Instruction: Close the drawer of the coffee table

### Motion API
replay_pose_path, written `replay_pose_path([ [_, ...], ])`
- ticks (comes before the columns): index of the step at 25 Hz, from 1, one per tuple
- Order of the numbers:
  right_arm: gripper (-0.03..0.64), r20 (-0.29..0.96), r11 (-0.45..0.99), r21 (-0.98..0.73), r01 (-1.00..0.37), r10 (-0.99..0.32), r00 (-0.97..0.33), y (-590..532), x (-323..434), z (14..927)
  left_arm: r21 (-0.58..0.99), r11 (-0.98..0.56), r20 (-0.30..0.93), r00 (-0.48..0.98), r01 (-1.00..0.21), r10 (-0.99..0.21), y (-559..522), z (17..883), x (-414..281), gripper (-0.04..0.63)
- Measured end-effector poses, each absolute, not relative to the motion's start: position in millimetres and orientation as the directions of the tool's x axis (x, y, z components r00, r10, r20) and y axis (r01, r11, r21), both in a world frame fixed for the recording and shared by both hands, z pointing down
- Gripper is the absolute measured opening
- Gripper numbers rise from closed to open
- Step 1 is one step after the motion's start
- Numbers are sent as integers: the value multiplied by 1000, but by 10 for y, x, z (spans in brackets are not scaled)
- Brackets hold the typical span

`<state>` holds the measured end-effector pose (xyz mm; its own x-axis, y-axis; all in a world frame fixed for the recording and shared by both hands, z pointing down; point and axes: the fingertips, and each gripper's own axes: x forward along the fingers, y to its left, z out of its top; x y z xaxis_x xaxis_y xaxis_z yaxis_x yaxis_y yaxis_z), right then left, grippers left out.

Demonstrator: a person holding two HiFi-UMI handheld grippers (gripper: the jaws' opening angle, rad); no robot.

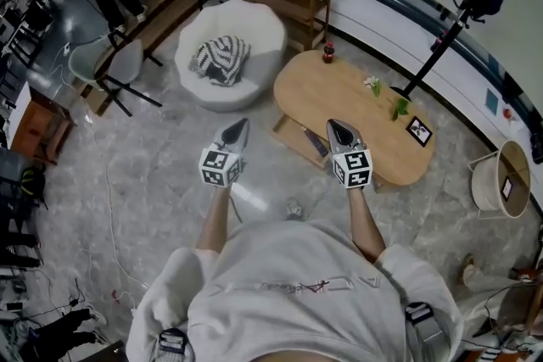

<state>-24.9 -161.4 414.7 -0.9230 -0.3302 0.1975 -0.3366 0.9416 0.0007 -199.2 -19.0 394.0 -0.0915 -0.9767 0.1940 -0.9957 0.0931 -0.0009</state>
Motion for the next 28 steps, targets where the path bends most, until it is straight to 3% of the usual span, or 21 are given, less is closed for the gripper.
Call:
replay_pose_path([
  [11, 5, 205, 953, 7, -304, -299, -932, -2264, -739, 4189, 13, 122, 192, -118, -992, -974, -801, 4014, -2429, -2],
  [28, 5, 239, 964, -16, -265, -253, -937, -2434, -1064, 4371, 35, 175, 222, -163, -984, -961, -864, 4181, -2712, -2],
])
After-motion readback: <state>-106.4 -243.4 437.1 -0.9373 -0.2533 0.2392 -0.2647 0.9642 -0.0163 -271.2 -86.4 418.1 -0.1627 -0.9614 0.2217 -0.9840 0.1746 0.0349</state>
